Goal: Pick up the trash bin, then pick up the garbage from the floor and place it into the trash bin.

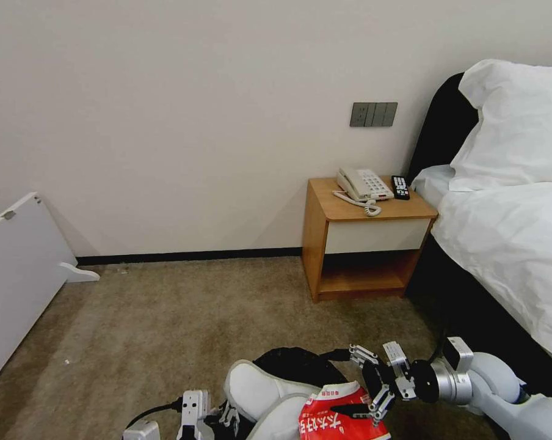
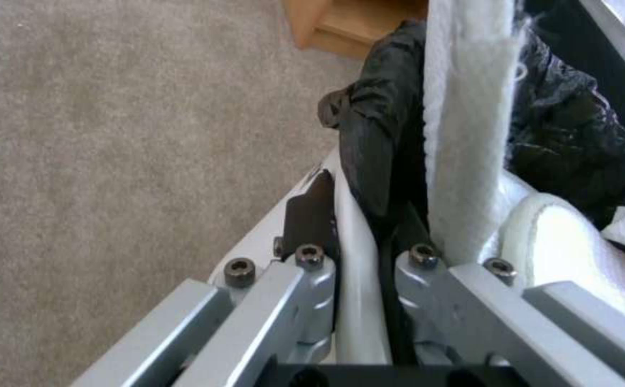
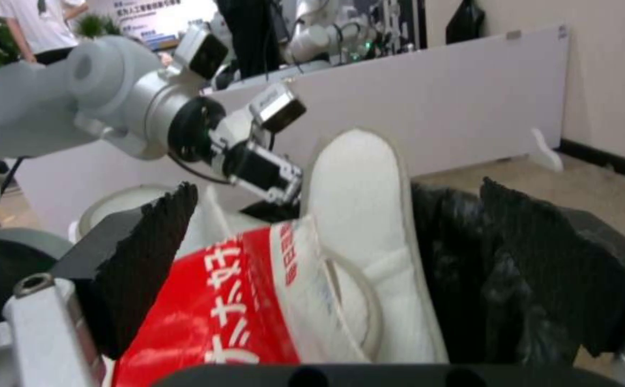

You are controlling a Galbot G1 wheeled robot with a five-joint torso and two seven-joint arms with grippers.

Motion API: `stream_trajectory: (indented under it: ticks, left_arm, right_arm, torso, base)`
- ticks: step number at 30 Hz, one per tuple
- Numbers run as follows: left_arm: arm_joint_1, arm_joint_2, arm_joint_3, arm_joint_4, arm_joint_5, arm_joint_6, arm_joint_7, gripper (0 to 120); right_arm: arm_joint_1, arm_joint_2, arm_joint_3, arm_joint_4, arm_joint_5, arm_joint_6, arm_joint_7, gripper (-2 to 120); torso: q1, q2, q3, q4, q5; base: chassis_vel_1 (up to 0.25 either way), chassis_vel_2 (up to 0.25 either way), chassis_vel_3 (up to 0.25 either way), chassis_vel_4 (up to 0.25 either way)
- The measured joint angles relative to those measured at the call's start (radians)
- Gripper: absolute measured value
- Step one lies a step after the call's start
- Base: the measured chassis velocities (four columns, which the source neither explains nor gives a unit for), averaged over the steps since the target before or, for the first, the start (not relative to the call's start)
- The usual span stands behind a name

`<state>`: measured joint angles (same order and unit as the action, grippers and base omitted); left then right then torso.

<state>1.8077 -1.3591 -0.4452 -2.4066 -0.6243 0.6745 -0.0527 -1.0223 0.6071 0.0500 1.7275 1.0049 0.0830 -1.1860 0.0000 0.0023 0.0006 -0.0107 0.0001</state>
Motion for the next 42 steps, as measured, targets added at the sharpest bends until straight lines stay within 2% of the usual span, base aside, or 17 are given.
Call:
stream_trajectory:
  ticks: [17,24,26,27,29,30,31,32,33,34,35,37,38,42]
  left_arm:
    - [-0.019,0.004,-0.007,0.008,-0.010,0.003,-0.003,4]
    - [-0.022,0.005,-0.012,0.008,-0.010,0.003,-0.004,4]
    - [-0.024,0.008,-0.015,0.007,-0.009,0.002,-0.004,4]
    - [-0.024,0.008,-0.015,0.007,-0.009,0.002,-0.004,4]
    - [-0.025,0.011,-0.018,0.006,-0.008,0.002,-0.004,4]
    - [-0.025,0.011,-0.018,0.006,-0.008,0.002,-0.004,4]
    - [-0.026,0.012,-0.019,0.005,-0.008,0.002,-0.004,4]
    - [-0.028,0.014,-0.020,0.004,-0.006,0.002,-0.004,4]
    - [-0.028,0.014,-0.020,0.004,-0.006,0.002,-0.004,4]
    - [-0.030,0.016,-0.021,0.004,-0.005,0.002,-0.004,4]
    - [-0.030,0.016,-0.021,0.004,-0.005,0.002,-0.004,4]
    - [-0.035,0.018,-0.022,0.004,-0.005,0.002,-0.004,4]
    - [-0.036,0.019,-0.022,0.004,-0.005,0.002,-0.004,4]
    - [-0.038,0.023,-0.024,0.004,-0.005,0.001,-0.004,4]
  right_arm:
    - [-0.046,0.017,0.129,0.009,0.055,0.001,0.019,100]
    - [-0.095,0.046,0.233,0.021,0.085,0.036,0.127,100]
    - [-0.160,0.090,0.338,0.036,0.078,0.075,0.306,100]
    - [-0.160,0.090,0.338,0.036,0.078,0.075,0.306,100]
    - [-0.212,0.124,0.393,0.061,0.028,0.121,0.501,100]
    - [-0.212,0.124,0.393,0.061,0.028,0.121,0.501,100]
    - [-0.234,0.145,0.414,0.077,-0.014,0.146,0.628,100]
    - [-0.262,0.175,0.435,0.099,-0.094,0.164,0.821,100]
    - [-0.262,0.175,0.435,0.099,-0.094,0.164,0.821,100]
    - [-0.281,0.198,0.442,0.119,-0.171,0.163,0.965,100]
    - [-0.281,0.198,0.442,0.119,-0.171,0.163,0.965,100]
    - [-0.323,0.240,0.457,0.154,-0.276,0.136,1.192,100]
    - [-0.347,0.253,0.466,0.167,-0.302,0.122,1.242,100]
    - [-0.410,0.280,0.491,0.201,-0.348,0.097,1.315,100]
  torso:
    - [0.000,0.000,0.000,0.0000,0.0000]
    - [0.000,0.000,0.000,-0.0001,-0.0001]
    - [0.000,0.000,0.000,0.0000,0.0000]
    - [0.000,0.000,0.000,0.0000,0.0000]
    - [0.000,0.000,0.000,-0.0003,-0.0001]
    - [0.000,0.000,0.000,-0.0003,-0.0001]
    - [0.000,0.000,0.000,-0.0003,0.0002]
    - [0.000,0.000,0.000,0.0000,-0.0001]
    - [0.000,0.000,0.000,0.0000,-0.0001]
    - [0.000,0.000,0.000,0.0000,0.0000]
    - [0.000,0.000,0.000,0.0000,0.0000]
    - [0.000,0.000,0.000,0.0004,-0.0001]
    - [0.000,0.000,0.000,0.0001,-0.0001]
    - [0.000,0.000,0.000,-0.0003,-0.0001]
  base:
    - [0.000,0.000,0.000,0.000]
    - [0.000,0.000,0.000,0.000]
    - [0.000,0.000,0.000,0.000]
    - [0.000,0.000,0.000,0.000]
    - [0.000,0.000,0.000,0.000]
    - [0.000,0.000,0.000,0.000]
    - [0.000,0.000,0.000,0.000]
    - [0.000,0.000,0.000,0.000]
    - [0.000,0.000,0.000,0.000]
    - [0.000,0.000,0.000,0.000]
    - [0.000,0.000,0.000,0.000]
    - [0.000,0.000,0.000,0.000]
    - [0.000,0.000,0.000,0.000]
    - [0.000,0.000,0.000,0.000]
